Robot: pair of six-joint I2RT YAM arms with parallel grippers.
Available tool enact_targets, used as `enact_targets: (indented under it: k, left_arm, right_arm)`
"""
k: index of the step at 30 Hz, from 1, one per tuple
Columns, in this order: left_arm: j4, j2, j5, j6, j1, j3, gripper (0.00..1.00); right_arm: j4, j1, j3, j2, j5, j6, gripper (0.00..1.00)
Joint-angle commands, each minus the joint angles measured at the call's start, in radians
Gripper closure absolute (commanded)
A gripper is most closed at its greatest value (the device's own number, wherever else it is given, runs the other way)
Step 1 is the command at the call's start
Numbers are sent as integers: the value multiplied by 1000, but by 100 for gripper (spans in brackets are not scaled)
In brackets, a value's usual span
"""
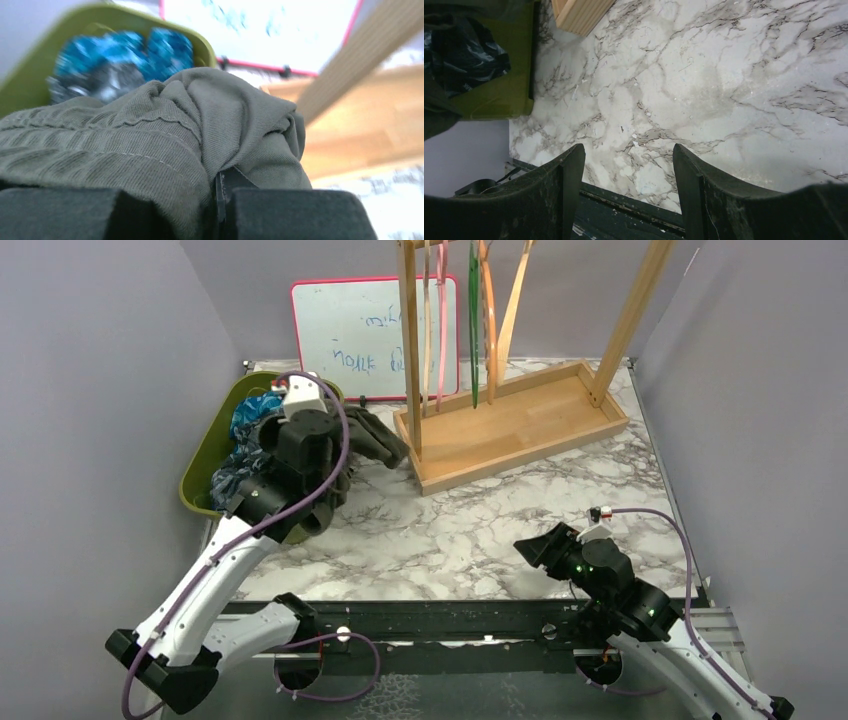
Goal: Remove the shorts from the hanger
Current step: Pick up the shorts at the center of the board, then place the shorts in the basket.
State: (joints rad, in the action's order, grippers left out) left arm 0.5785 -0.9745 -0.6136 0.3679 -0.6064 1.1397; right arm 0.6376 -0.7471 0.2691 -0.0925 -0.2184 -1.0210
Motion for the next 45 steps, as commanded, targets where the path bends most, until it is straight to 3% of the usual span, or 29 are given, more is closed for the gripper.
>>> enact_targets:
  k: [1, 8, 13, 21, 26, 31, 38, 40, 45]
  left_arm:
    - [-38, -6, -159, -164, 101, 152, 100]
    - [-72, -108, -305, -360, 259, 345, 100]
    - [-184, -70, -328, -414, 298, 251, 100]
    - [-125, -192, -131, -418, 335, 79, 100]
    - [-126, -282, -20, -451, 432, 86, 100]
    - [-84, -334, 180, -435, 512, 76, 99]
    - [-17, -447, 394, -376, 517, -9, 70]
    - [13, -475, 417, -358, 517, -16, 66]
    - [13, -438, 467, -348, 517, -61, 47]
  right_arm:
    - [-11, -3, -8, 2, 0, -1, 32]
    - [-10, -3, -8, 4, 2, 1, 32]
    - [-10, -3, -8, 8, 2, 1, 32]
    - [-20, -3, -10, -1, 2, 8, 32]
    - [-25, -3, -11, -3, 2, 10, 32]
    - [-36, -3, -14, -12, -4, 14, 32]
    - [-37, -3, -11, -27, 1, 14, 32]
    - [-40, -3, -13, -28, -6, 15, 32]
    - [-44, -2, -13, -36, -7, 15, 32]
